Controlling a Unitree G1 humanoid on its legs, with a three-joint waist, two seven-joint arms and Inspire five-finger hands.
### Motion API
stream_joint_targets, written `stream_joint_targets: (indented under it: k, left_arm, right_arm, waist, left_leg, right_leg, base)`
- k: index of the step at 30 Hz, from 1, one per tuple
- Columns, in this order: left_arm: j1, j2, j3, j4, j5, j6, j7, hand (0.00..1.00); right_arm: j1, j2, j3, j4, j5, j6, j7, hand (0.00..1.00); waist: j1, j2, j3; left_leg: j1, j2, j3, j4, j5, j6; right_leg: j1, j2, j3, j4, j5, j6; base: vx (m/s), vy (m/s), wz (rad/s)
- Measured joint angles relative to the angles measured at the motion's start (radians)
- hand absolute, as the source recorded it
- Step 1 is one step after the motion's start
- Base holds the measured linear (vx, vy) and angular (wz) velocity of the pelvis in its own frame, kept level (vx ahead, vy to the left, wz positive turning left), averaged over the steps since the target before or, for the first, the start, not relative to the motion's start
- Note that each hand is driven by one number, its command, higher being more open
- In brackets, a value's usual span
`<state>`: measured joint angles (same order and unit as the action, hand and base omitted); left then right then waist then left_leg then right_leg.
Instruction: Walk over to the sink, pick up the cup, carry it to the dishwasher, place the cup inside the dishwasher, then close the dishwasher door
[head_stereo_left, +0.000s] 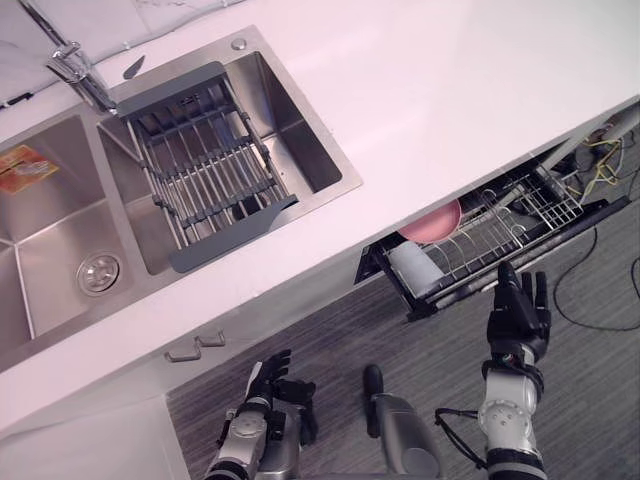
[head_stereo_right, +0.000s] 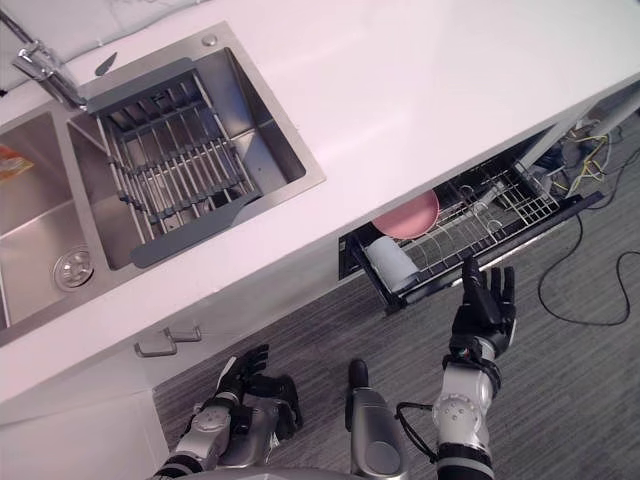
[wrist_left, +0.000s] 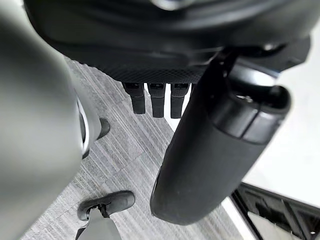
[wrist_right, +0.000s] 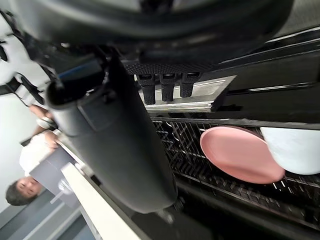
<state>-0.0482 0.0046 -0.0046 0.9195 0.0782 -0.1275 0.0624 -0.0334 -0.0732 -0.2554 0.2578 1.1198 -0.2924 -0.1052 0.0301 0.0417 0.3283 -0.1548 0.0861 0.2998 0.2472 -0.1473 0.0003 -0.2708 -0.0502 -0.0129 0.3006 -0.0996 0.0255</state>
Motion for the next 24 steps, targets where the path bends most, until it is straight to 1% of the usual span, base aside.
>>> stream_joint_targets:
  k: [2, 7, 10, 14, 15, 18, 22, 24]
  left_arm:
    - [0.006, 0.001, 0.008, -0.015, 0.000, 0.000, 0.002, 0.90]
    - [0.009, 0.007, 0.019, -0.018, -0.001, -0.001, 0.003, 0.90]
    - [0.009, 0.018, 0.027, -0.018, -0.001, -0.002, 0.004, 0.90]
    - [0.013, 0.025, 0.043, -0.017, -0.002, -0.002, 0.005, 0.90]
    - [0.015, 0.027, 0.046, -0.017, -0.002, -0.002, 0.005, 0.90]
    - [0.019, 0.029, 0.047, -0.017, -0.009, -0.002, 0.005, 0.90]
    - [0.022, 0.029, 0.047, -0.017, -0.022, -0.004, 0.005, 0.90]
    - [0.022, 0.029, 0.046, -0.016, -0.023, -0.004, 0.004, 0.90]
  right_arm:
    - [-0.058, 0.003, 0.010, 0.041, 0.037, -0.010, 0.007, 0.90]
    - [-0.158, -0.001, 0.027, 0.122, 0.067, -0.026, 0.011, 0.90]
    - [-0.245, -0.025, 0.027, 0.192, 0.067, -0.027, 0.011, 0.90]
    - [-0.331, -0.051, 0.025, 0.256, 0.067, -0.024, 0.011, 0.90]
    - [-0.330, -0.050, 0.025, 0.268, 0.068, -0.024, 0.014, 0.90]
    - [-0.338, -0.057, 0.025, 0.326, 0.068, 0.007, 0.018, 0.90]
    - [-0.355, -0.068, 0.016, 0.371, 0.067, 0.005, 0.022, 0.90]
    - [-0.380, -0.084, 0.016, 0.404, 0.066, 0.005, 0.025, 0.90]
  waist:
    - [0.012, 0.001, 0.000]
    - [0.015, 0.002, 0.000]
    - [0.028, 0.002, 0.000]
    - [0.032, 0.002, 0.000]
    - [0.032, 0.002, 0.000]
    - [0.031, 0.004, -0.001]
    - [0.029, 0.005, -0.002]
    - [0.028, 0.007, -0.003]
  left_leg:
    - [-0.008, -0.003, -0.017, -0.001, 0.006, 0.000]
    - [-0.023, -0.016, -0.059, -0.012, 0.020, 0.002]
    - [-0.031, -0.021, -0.076, -0.023, 0.028, 0.002]
    - [-0.047, -0.023, -0.102, -0.031, 0.032, 0.000]
    - [-0.047, -0.024, -0.104, -0.035, 0.033, -0.001]
    - [-0.048, -0.031, -0.111, -0.037, 0.043, -0.002]
    - [-0.047, -0.037, -0.128, -0.046, 0.062, -0.001]
    - [-0.047, -0.042, -0.141, -0.071, 0.081, -0.001]
  right_leg:
    - [0.002, -0.005, -0.017, -0.001, -0.002, -0.002]
    - [0.006, -0.020, -0.058, -0.003, -0.009, -0.002]
    - [0.004, -0.025, -0.074, -0.011, -0.009, -0.002]
    - [0.006, -0.027, -0.101, -0.028, -0.009, -0.002]
    - [0.007, -0.027, -0.103, -0.031, -0.009, -0.002]
    - [0.013, -0.031, -0.104, -0.040, -0.008, 0.000]
    - [0.031, -0.035, -0.113, -0.064, 0.007, 0.003]
    - [0.032, -0.033, -0.116, -0.091, 0.031, 0.003]
  base:
    - [-0.01, -0.017, 0.24]
    - [-0.01, -0.008, 0.27]
    - [0.01, 0.000, 0.17]
    - [0.04, -0.005, 0.18]
    - [0.06, -0.002, 0.10]
    - [0.05, 0.011, 0.04]
    - [-0.02, 0.014, 0.11]
    - [-0.08, 0.021, 0.06]
